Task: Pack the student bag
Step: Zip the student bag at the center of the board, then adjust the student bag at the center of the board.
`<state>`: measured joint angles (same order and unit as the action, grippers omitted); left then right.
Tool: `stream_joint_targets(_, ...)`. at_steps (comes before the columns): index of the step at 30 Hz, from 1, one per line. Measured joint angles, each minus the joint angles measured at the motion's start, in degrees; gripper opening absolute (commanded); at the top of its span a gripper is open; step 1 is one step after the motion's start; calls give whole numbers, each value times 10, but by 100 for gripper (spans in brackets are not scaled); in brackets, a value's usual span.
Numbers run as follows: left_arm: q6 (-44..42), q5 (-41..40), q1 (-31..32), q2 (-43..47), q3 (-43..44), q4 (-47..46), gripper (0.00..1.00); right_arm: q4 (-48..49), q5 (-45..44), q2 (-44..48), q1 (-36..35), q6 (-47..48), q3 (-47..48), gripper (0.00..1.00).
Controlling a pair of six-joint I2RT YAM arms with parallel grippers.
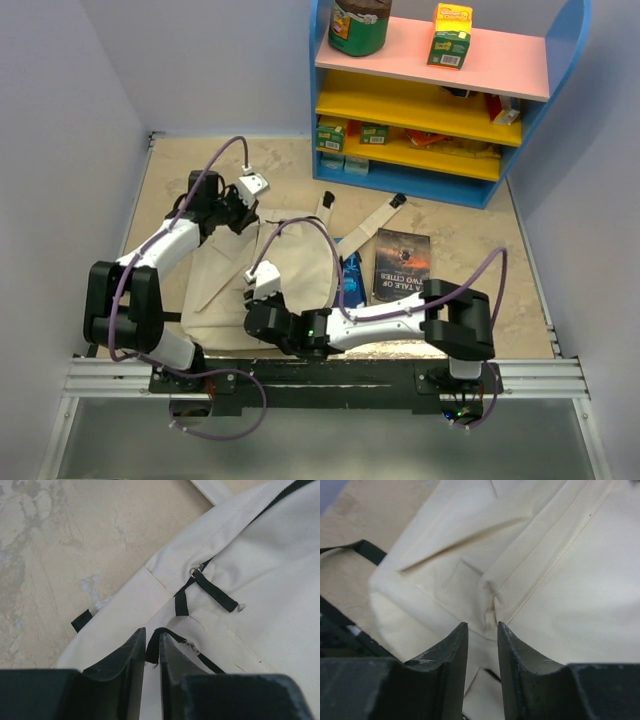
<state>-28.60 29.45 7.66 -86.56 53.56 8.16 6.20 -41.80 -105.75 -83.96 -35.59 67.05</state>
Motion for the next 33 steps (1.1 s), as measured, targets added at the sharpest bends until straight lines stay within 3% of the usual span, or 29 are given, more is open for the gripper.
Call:
stream_joint_targets(2, -3, -5, -2, 9, 0, -3, 40, -9, 8, 32, 3, 0, -2, 59)
stream_joint_targets(5, -14, -3, -5, 43, -7, 1, 65, -10, 27, 97, 28, 0, -17, 69)
stream_joint_targets(6, -21, -1, -6, 64, -14, 3, 79, -10, 35, 123, 51, 0, -23, 70)
stream_joint_targets(7, -27, 1, -6, 86, -23, 6, 85, -12, 42, 143, 81, 0, -24, 71)
stream_joint_targets(10, -43, 8, -6, 137, -40, 28, 89, -26, 44, 156, 184, 3, 4, 75)
stream_joint_targets(14, -58, 14, -7, 169, -40, 77, 93, -88, 45, 70, 285, 21, 107, 78)
stream_joint_targets(17, -75, 19, -8, 171, -44, 124, 100, -129, 59, 0, 301, 37, 146, 79)
stream_joint_targets(22, -104, 21, -9, 157, -76, 186, 100, -183, 84, -59, 300, 62, 148, 77)
stream_joint_targets(25, -116, 20, -9, 124, -82, 208, 100, -192, 89, -63, 300, 69, 148, 68)
stream_joint_targets(28, -120, 19, -9, 82, -80, 207, 82, -188, 89, -53, 301, 71, 140, 53)
stream_joint_targets(29, -129, 19, -9, 63, -76, 203, 60, -186, 89, -45, 301, 71, 132, 48)
stream_joint_targets(32, -129, 19, -9, 37, -54, 196, 8, -184, 88, -21, 301, 69, 110, 32)
stream_joint_targets(33, -129, 20, -9, 29, -49, 195, 3, -183, 88, -13, 301, 68, 103, 27)
